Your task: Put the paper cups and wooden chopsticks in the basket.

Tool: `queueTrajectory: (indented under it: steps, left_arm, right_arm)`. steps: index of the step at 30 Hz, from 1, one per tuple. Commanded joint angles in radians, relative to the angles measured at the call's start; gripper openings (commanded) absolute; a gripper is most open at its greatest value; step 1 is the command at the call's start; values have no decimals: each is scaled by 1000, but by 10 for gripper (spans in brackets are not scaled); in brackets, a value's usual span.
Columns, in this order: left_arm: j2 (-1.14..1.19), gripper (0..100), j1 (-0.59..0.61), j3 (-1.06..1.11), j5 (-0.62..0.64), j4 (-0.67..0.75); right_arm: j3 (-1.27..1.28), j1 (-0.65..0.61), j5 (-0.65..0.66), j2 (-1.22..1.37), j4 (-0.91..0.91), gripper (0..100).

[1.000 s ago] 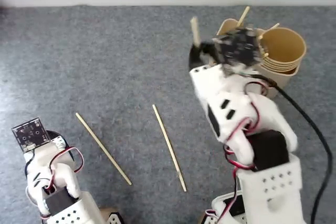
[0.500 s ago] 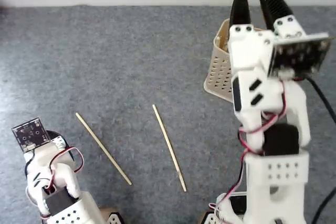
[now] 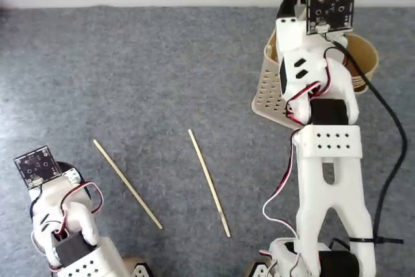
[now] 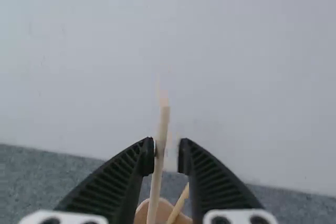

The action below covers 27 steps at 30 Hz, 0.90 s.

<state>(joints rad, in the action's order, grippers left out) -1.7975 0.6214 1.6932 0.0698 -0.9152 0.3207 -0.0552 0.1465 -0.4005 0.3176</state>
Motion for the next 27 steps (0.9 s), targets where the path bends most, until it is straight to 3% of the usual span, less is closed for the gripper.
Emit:
queueTrajectory:
  steps: [1, 6, 16, 22, 27]
  left_arm:
    - [5, 55, 6, -8, -8, 20]
    - [5, 55, 6, -8, -8, 20]
    - [5, 55, 6, -8, -8, 20]
    - [5, 55, 6, -8, -8, 20]
    - [5, 55, 6, -8, -8, 20]
  right_arm:
    - [-28, 2, -55, -61, 62, 212]
    - [-28, -22, -77, -194, 173, 153]
    - [-18, -165, -81, -254, 613, 123]
    - [-18, -300, -84, -148, 866, 125]
    - [-18, -381, -172, 51, 926, 126]
